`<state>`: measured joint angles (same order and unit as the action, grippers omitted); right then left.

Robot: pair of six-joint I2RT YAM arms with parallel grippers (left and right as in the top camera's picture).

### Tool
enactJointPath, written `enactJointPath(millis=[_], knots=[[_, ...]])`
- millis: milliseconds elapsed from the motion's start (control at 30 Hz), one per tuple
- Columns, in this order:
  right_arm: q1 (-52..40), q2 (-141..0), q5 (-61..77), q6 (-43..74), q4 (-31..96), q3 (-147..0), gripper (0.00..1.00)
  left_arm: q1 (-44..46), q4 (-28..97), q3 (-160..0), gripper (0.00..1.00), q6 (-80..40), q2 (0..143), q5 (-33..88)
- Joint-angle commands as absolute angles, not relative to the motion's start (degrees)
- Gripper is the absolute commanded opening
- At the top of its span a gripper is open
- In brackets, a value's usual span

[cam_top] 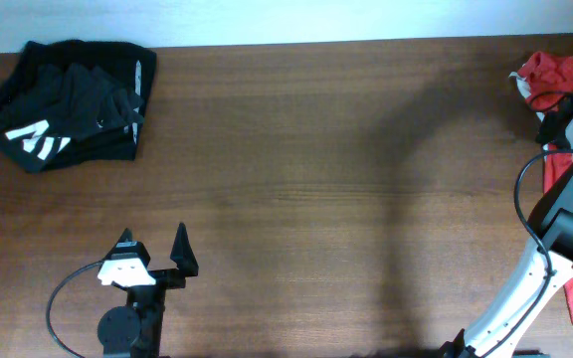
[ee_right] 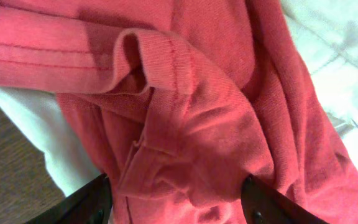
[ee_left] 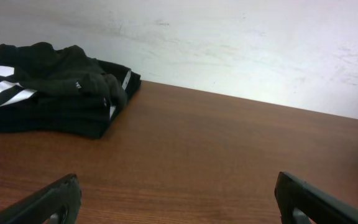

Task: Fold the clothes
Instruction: 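Reach the right gripper to the orange t-shirt at the right edge and grasp it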

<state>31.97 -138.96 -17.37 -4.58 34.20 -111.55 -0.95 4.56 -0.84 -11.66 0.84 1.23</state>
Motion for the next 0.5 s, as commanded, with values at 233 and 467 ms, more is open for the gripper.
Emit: enactJointPath(millis=[233, 467], knots=[[32.34, -139.92, -16.01, -3.6, 34.02, -112.84, 0.44, -1.3, 4.67, -0.51, 0.99, -11.97, 0.47, 1.21], [32.4, -139.9, -13.04, -2.13, 34.68, -114.72, 0.52, -1.3, 4.67, -0.51, 0.99, -11.97, 0.47, 1.21]])
